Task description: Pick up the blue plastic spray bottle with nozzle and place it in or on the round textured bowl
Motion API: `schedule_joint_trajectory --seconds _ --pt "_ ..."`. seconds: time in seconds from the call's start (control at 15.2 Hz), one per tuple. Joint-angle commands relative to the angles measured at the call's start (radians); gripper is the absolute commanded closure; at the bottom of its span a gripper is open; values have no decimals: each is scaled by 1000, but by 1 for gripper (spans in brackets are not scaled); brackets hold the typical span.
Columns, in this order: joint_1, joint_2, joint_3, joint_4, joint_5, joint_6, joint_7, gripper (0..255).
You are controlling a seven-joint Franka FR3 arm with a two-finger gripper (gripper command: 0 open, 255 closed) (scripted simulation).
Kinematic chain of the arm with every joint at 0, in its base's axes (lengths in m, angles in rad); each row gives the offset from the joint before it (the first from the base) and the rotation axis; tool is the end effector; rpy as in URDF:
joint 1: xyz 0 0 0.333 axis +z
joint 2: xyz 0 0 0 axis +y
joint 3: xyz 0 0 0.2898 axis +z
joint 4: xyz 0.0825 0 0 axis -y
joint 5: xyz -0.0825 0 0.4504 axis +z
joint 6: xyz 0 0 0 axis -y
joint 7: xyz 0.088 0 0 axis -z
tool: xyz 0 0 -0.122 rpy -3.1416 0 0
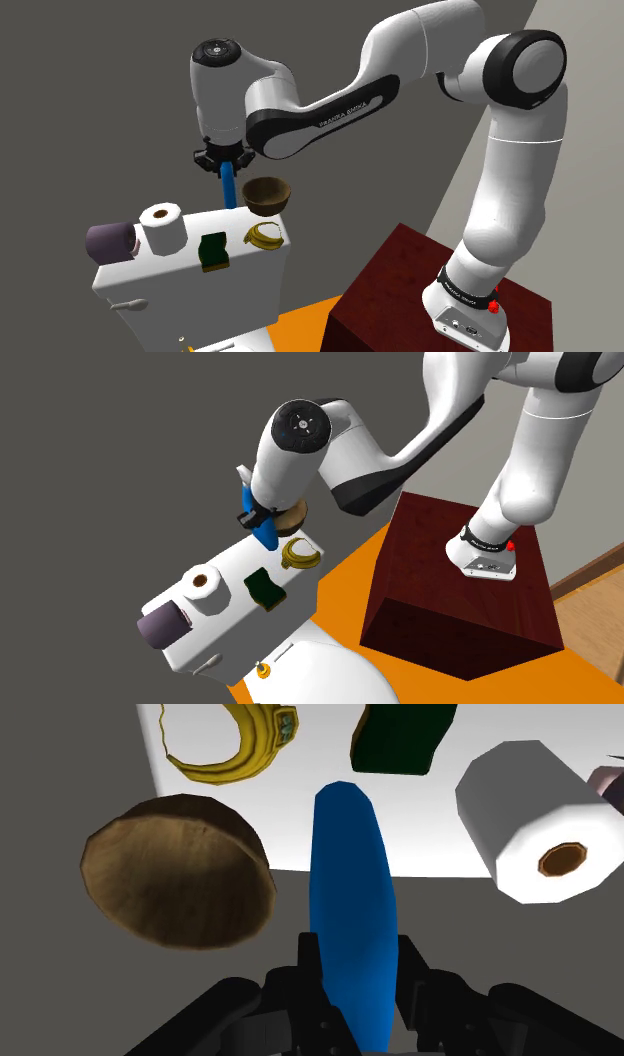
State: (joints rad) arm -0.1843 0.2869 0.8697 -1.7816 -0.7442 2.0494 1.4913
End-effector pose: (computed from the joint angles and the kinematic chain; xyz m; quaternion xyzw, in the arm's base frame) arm 0.5778 0.3760 0.3936 0.9402 -0.2491 0.2245 0.0596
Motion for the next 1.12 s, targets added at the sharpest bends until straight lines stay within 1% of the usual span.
schedule_joint_trajectory --seconds 0.0,0.07,0.26,0.46,0.86,1.06 --pt "-1 -7 5 19 13 -20 -15 255" --pt "-1 -9 6 22 16 -23 -18 255" --pt "-93 -84 4 -63 71 56 -88 255" --pt "-171 -152 -8 -137 128 131 -168 255" --pt "-291 -257 -67 -255 236 267 -349 255" --pt "-287 -235 -70 -275 200 294 -316 255"
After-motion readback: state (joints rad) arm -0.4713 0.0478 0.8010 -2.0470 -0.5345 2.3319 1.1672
